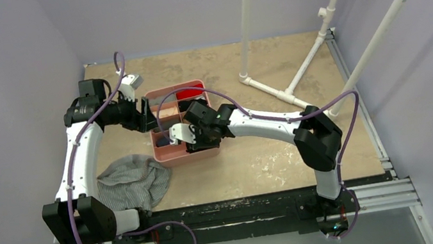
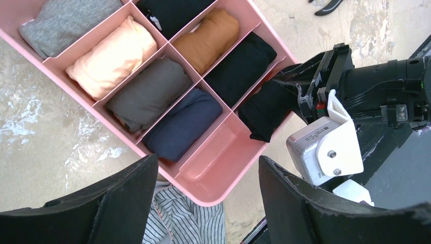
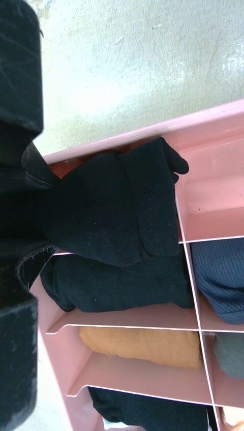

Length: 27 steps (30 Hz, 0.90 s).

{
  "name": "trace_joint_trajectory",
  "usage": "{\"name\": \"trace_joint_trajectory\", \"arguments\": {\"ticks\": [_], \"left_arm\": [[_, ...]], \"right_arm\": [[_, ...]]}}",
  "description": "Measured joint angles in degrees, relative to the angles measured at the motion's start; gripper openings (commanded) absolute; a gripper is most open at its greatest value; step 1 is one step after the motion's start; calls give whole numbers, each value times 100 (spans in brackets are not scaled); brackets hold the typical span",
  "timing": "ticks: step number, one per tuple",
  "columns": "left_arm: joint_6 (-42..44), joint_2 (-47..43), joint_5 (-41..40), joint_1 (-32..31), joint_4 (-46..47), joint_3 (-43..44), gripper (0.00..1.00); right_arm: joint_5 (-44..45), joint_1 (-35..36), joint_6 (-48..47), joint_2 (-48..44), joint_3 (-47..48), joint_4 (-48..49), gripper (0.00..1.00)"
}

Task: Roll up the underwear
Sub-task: Place the underwear in the storage box.

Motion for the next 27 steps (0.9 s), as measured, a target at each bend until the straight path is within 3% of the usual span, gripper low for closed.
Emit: {"name": "trace_joint_trajectory", "arguments": {"ticks": [14,27], "left_arm": [[-11,0,-328,0,7,0,71],[-50,0,-525,0,22,0,71]], "right_arm": [[-114,0,-50,50,175,-295,0],[-356,-7,-181,754,516,-544,0]]}}
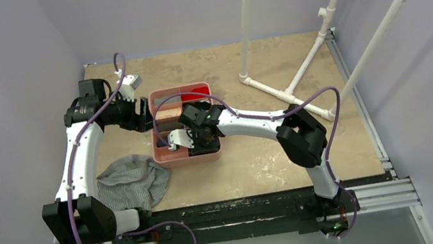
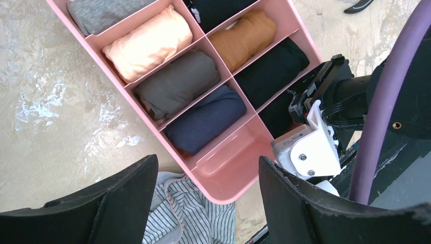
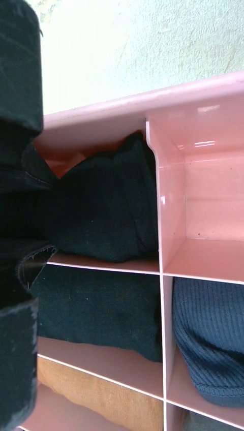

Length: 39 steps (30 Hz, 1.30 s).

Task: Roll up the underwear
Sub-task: Place the underwear in the storage box.

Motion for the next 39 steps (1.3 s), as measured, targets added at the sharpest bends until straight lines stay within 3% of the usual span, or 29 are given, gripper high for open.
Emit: {"name": "trace_joint_trajectory", "arguments": {"ticks": [13,18,32,39], "left_arm": [[-2,0,-59,0,0,0,71],[-2,0,-87,0,-2,0,71],[-46,2,-153,0,-142,48,71],[-46,4,-170,0,-173,216,71]], "right_arm": [[-55,-33,61,61,72,-81,0],[-184,-98,116,87,66,-55,8],[-422,-146,234,35,162,-122,55],[-614,-157,262,-33,439,-431,67]]}}
